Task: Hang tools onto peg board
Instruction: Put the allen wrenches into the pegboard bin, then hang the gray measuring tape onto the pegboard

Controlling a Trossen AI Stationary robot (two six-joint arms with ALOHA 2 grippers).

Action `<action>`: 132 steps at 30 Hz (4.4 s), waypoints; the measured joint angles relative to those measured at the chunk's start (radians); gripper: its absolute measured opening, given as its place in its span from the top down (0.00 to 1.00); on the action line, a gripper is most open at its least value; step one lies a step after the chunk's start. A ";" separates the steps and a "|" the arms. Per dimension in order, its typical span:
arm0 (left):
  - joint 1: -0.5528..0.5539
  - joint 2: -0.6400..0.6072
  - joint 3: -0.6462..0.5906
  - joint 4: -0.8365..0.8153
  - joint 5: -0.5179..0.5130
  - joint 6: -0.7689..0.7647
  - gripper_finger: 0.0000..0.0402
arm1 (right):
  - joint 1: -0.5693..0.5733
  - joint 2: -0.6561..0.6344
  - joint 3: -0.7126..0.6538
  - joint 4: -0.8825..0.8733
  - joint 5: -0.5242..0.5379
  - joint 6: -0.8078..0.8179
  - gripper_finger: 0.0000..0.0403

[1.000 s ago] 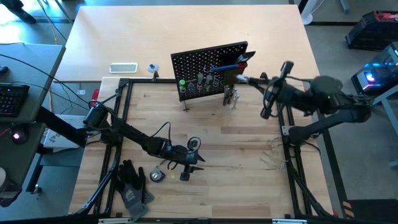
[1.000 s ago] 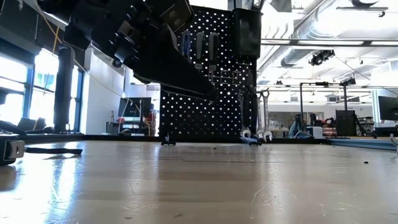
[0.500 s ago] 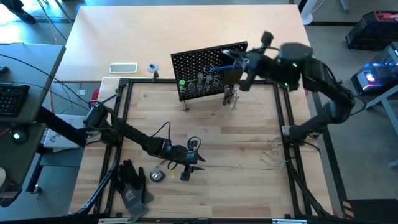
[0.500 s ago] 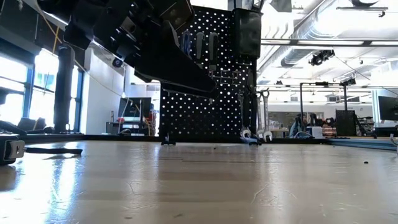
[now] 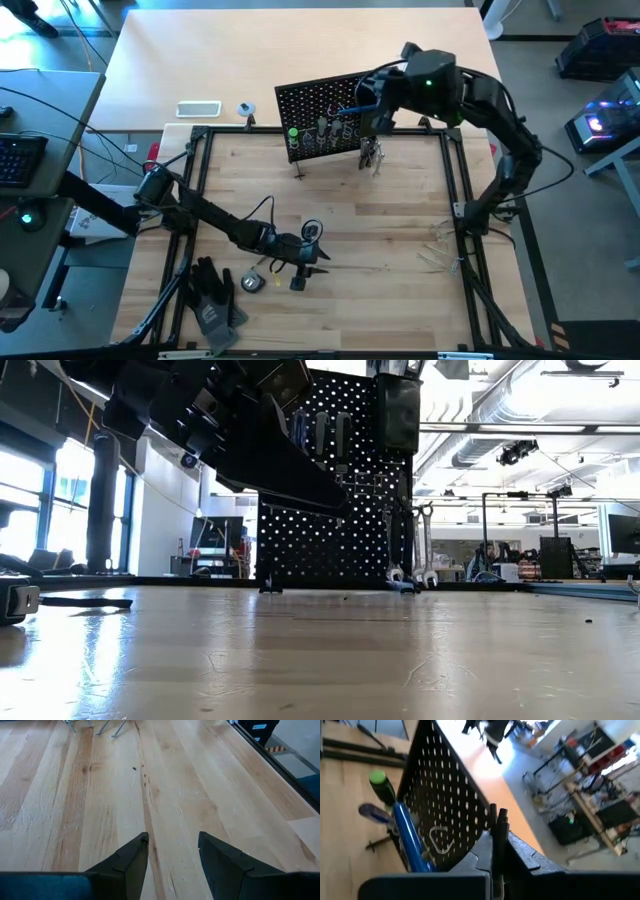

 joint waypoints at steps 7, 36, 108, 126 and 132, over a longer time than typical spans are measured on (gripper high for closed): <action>-0.005 0.000 0.000 0.000 0.000 0.000 0.59 | -0.050 0.000 -0.015 -0.062 -0.056 0.062 0.96; -0.014 0.000 0.000 0.001 0.000 -0.009 0.59 | -0.055 0.000 -0.015 -0.109 -0.076 0.116 0.72; -0.159 -0.281 -0.001 -1.018 -0.039 -0.677 0.59 | 0.505 -0.082 -0.379 -0.431 -0.231 0.529 0.68; -0.160 -0.238 -0.068 -1.030 0.043 -0.840 0.59 | 0.583 -0.082 -0.711 -0.250 -0.232 0.600 0.68; -0.164 -0.243 -0.119 -0.941 0.074 -0.848 0.62 | 0.603 -0.081 -0.775 -0.211 -0.233 0.636 0.68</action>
